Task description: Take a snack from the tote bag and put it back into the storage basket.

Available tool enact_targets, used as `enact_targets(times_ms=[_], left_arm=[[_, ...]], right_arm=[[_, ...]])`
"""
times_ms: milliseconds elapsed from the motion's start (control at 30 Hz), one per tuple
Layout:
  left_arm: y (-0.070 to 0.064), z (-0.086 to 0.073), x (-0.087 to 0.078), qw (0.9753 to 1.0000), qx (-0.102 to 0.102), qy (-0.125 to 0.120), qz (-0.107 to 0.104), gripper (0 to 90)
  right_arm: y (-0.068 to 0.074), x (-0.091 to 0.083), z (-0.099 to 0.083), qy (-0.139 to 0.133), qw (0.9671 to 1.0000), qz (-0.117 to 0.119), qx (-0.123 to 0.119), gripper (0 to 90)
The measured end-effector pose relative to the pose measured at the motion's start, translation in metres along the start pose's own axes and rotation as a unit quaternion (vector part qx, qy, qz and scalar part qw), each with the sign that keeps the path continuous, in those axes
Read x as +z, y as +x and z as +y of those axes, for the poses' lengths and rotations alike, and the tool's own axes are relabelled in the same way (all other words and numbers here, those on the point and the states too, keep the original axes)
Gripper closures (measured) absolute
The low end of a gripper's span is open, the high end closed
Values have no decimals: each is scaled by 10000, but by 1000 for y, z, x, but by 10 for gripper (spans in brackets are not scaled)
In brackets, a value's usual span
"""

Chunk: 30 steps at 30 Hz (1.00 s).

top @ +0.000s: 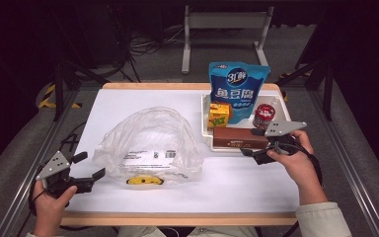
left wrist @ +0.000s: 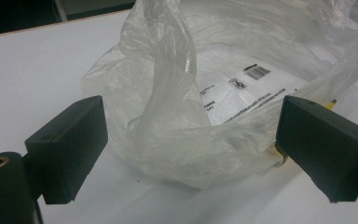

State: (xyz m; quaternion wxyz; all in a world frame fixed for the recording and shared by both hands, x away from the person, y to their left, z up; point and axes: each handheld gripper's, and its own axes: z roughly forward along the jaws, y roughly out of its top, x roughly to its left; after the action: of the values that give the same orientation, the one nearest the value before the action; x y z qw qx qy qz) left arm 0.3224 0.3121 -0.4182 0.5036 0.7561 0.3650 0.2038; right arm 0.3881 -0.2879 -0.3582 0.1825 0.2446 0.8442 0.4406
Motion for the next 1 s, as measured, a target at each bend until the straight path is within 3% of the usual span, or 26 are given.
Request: enact_targets(times_ms=[167,267,600,1000], left_arm=[[-3,-2,-1,10000,-7,37,-19,92],[-4,-3,-4,10000,35,23,-27,91],[-6,-4,-5,9999,93,16,-48,89],[-4,-6,-5,10000,55,33,-37,89]], right_arm=[[5,-5,-10,-218,9995,3,230,197],[10,-6,-17,-235,9994,-93,232,188],[21,-8,-32,-490,9977,-44,474,160],[23,4,-62,-305,9956,-138,877,147]])
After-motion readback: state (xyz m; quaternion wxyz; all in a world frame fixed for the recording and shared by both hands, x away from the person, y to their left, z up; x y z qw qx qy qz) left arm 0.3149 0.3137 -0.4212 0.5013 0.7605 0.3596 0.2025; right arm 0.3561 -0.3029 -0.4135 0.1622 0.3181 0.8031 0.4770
